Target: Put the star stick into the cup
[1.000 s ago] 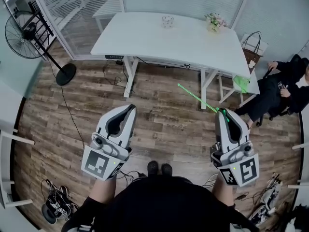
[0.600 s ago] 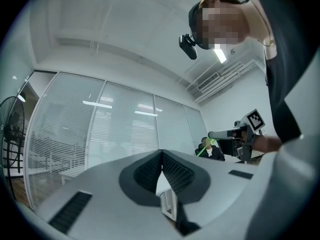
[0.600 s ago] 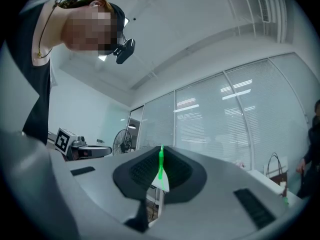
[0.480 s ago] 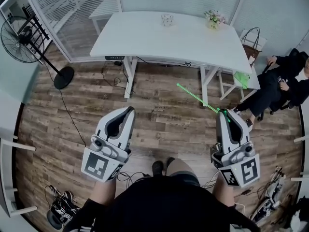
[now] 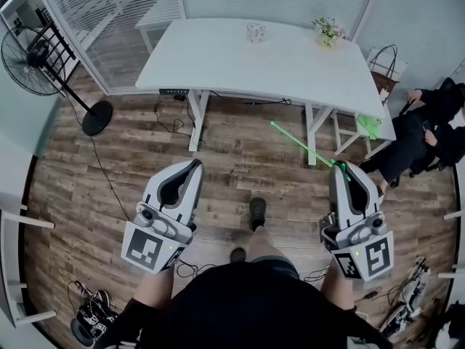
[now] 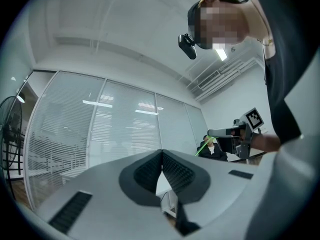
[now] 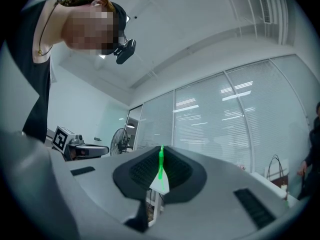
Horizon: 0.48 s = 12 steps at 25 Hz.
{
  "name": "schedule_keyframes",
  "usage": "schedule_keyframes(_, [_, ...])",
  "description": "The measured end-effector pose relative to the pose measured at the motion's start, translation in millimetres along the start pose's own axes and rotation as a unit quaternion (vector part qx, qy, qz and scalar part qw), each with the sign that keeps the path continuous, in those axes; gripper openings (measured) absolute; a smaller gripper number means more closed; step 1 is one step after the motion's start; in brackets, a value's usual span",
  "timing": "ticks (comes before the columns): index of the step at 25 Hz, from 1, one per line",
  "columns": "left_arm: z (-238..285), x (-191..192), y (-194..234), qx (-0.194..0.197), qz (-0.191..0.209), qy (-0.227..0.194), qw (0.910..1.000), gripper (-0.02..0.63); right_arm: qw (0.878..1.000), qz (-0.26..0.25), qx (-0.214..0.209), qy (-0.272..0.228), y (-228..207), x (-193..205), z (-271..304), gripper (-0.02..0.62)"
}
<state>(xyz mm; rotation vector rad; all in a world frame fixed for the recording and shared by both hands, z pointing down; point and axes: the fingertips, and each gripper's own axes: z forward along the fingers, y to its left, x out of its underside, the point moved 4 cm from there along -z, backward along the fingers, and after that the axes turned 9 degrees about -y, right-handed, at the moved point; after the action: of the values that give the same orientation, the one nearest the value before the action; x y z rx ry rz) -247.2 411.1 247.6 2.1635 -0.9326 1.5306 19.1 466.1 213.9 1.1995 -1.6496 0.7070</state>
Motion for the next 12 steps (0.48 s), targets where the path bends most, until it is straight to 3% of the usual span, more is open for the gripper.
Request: schedule_keyframes(12, [86,43,45,-0.007,0.012,0.004,0.9999,0.014,1.000,0.004,-0.006,-0.005,-75,42,72,0.020])
